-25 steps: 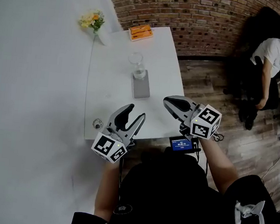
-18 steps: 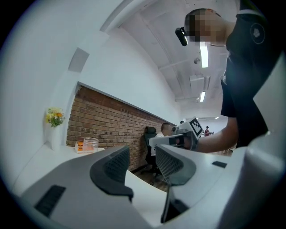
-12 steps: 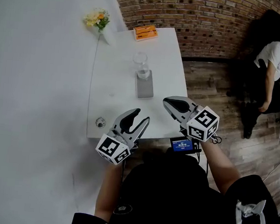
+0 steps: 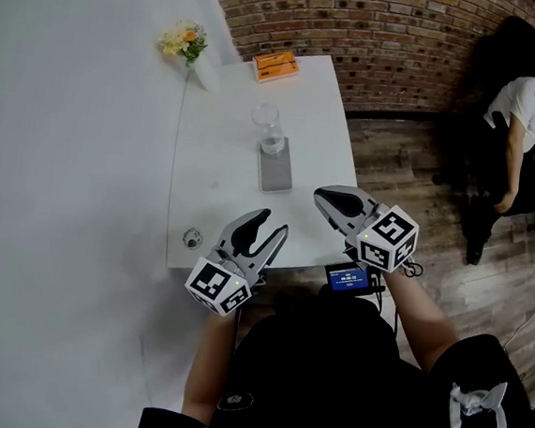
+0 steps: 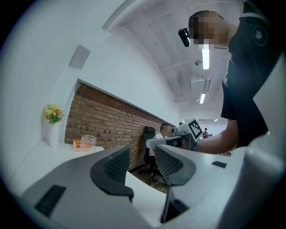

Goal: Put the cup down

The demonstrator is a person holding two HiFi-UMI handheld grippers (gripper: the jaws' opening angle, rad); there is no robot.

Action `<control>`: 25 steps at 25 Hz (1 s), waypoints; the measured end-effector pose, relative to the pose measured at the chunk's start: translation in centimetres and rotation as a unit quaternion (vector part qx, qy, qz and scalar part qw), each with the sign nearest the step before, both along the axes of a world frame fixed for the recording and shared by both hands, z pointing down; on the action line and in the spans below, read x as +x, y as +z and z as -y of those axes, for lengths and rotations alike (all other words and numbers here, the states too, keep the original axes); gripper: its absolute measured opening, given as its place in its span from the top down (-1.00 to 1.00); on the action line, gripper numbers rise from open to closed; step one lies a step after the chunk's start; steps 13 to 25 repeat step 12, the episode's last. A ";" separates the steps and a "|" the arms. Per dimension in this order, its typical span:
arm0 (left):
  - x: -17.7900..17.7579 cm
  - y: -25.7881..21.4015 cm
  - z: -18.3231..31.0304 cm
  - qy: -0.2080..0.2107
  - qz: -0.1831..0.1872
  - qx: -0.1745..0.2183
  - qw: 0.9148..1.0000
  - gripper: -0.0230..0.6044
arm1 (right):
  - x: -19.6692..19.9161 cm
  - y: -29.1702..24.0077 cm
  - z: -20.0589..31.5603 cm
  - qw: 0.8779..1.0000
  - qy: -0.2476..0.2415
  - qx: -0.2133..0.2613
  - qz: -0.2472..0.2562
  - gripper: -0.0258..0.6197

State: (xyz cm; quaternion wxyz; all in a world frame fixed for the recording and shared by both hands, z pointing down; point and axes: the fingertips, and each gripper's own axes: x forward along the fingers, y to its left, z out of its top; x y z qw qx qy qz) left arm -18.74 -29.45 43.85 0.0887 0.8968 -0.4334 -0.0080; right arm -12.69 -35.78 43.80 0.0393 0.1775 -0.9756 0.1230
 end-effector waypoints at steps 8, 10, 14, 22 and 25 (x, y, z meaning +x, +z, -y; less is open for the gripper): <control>-0.2 0.0 0.0 -0.001 -0.001 0.000 1.000 0.34 | 0.1 0.1 0.1 1.000 0.006 0.005 -0.009 0.87; -0.2 -0.1 0.1 -0.002 -0.005 0.001 1.000 0.34 | 0.1 0.1 0.1 1.000 0.006 0.008 -0.010 0.87; -0.3 -0.2 0.2 -0.005 -0.014 0.000 1.000 0.35 | 0.2 0.1 0.1 1.000 0.007 0.010 -0.011 0.87; -0.3 -0.2 0.2 -0.005 -0.014 0.000 1.000 0.35 | 0.2 0.1 0.1 1.000 0.007 0.010 -0.011 0.87; -0.3 -0.2 0.2 -0.005 -0.014 0.000 1.000 0.35 | 0.2 0.1 0.1 1.000 0.007 0.010 -0.011 0.87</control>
